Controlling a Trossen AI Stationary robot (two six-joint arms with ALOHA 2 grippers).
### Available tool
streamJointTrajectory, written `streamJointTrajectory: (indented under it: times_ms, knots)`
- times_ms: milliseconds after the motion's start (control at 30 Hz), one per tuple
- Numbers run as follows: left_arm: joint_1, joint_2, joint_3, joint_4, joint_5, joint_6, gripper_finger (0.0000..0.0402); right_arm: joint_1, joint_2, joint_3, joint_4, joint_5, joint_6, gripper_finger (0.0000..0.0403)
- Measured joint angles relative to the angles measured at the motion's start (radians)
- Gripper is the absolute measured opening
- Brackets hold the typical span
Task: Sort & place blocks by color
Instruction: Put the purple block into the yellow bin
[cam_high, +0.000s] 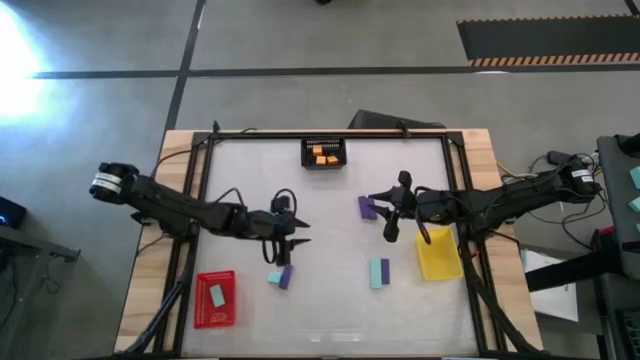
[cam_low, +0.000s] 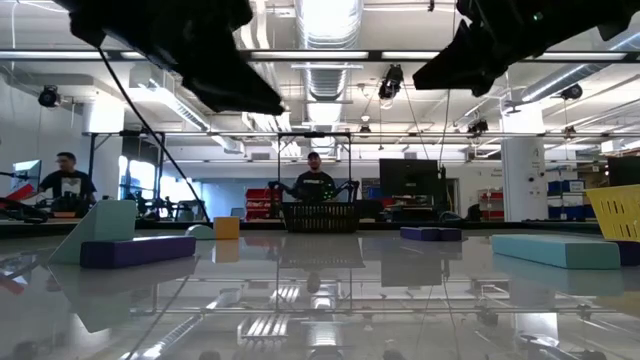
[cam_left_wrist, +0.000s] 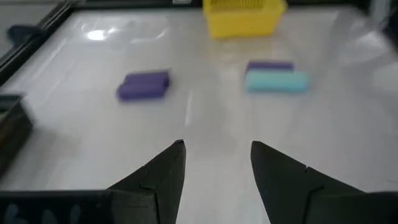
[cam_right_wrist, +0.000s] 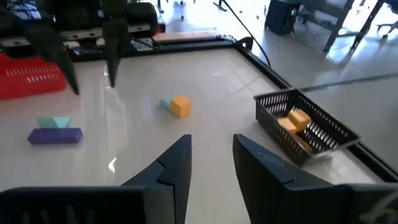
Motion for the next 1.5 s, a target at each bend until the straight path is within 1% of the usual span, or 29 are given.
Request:
streamJointTrajectory:
  times_ms: [167,367,433,700,833,967,1033,1267,1367,1500]
  knots:
    - [0.000,-0.056,-0.006,-0.140,-0.115,-0.011,0.0166,-0.002,0.000,0.000,-0.001,0.000,-0.016,0.0107]
    - [0.002,-0.073,-0.039,-0.159,-0.238,-0.011,0.0166,-0.002,0.000,0.000,-0.002,0.000,-0.016,0.0107]
    - [0.006,-0.072,-0.057,-0.159,-0.263,-0.011,0.0166,-0.002,0.005,0.000,-0.002,0.000,-0.007,0.0107]
    - [0.020,-0.051,-0.074,-0.163,-0.280,-0.060,0.0166,-0.002,0.015,0.000,-0.010,0.001,0.059,0.0107]
    - [0.020,-0.055,-0.074,-0.162,-0.280,-0.028,0.0166,-0.002,0.015,0.000,0.008,0.001,0.119,0.0107]
    - [0.020,-0.057,-0.073,-0.160,-0.283,0.021,0.0166,0.002,0.015,0.006,0.047,-0.001,0.134,0.0107]
    - [0.021,-0.058,-0.073,-0.160,-0.285,0.043,0.0166,0.007,0.015,0.012,0.051,-0.024,0.154,0.0107]
    - [0.031,-0.058,-0.073,-0.159,-0.289,0.077,0.0166,0.022,0.018,0.030,0.051,-0.025,0.201,0.0107]
    - [0.034,-0.058,-0.073,-0.158,-0.289,0.077,0.0166,0.022,0.038,0.051,0.051,-0.018,0.204,0.0107]
    - [0.034,-0.058,-0.073,-0.153,-0.290,0.076,0.0166,0.022,0.100,0.098,0.050,-0.017,0.183,0.0107]
